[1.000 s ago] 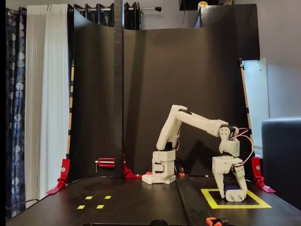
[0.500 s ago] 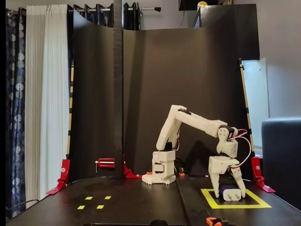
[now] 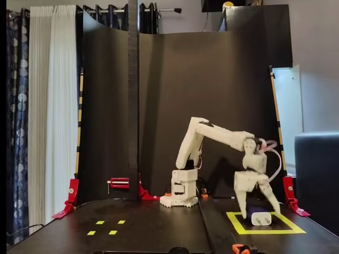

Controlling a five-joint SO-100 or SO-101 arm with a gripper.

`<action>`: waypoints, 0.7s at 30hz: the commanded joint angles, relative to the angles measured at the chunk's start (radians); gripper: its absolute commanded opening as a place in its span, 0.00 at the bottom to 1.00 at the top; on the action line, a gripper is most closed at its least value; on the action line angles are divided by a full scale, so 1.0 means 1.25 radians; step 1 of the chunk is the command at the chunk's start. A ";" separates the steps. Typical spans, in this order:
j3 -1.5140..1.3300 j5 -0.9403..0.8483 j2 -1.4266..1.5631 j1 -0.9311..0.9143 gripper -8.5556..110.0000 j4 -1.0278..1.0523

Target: Grasp a block and put it in the designated area.

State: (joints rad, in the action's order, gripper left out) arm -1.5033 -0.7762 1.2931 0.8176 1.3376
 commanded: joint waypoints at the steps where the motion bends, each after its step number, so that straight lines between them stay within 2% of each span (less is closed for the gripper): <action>1: 0.010 -0.007 0.098 -0.007 0.41 0.022; 16: 0.010 -0.020 0.393 -0.067 0.40 0.086; 21: 0.010 -0.018 0.442 -0.113 0.31 0.070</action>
State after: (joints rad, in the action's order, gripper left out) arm -1.5033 -0.7915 1.7856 0.7041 1.4358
